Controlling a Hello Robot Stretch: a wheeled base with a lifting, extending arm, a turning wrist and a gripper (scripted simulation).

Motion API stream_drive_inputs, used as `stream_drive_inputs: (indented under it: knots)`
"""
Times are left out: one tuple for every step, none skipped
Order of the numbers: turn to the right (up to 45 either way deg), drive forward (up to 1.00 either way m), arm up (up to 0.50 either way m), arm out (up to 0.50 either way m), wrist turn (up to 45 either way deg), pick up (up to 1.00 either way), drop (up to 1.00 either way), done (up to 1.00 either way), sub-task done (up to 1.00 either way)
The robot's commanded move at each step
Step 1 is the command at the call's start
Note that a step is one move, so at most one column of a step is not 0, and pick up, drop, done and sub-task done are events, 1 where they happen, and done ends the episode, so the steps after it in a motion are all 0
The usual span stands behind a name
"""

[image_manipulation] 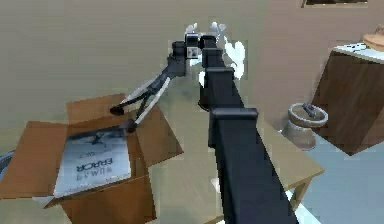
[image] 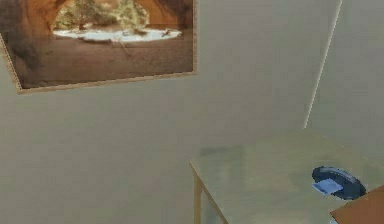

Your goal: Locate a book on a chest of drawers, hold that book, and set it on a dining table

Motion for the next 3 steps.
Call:
stream_drive_inputs:
  knots:
    - [0.0, 0.00, 0.00, 0.00, 39.0, 0.00, 0.00, 0.00, 0.00]
    - [0.0, 0.00, -0.04, 0.00, 0.0, 0.00, 0.00, 0.00, 0.00]
    - [0.0, 0.00, -0.32, 0.00, 0.0, 0.00, 0.00, 0.00, 0.00]
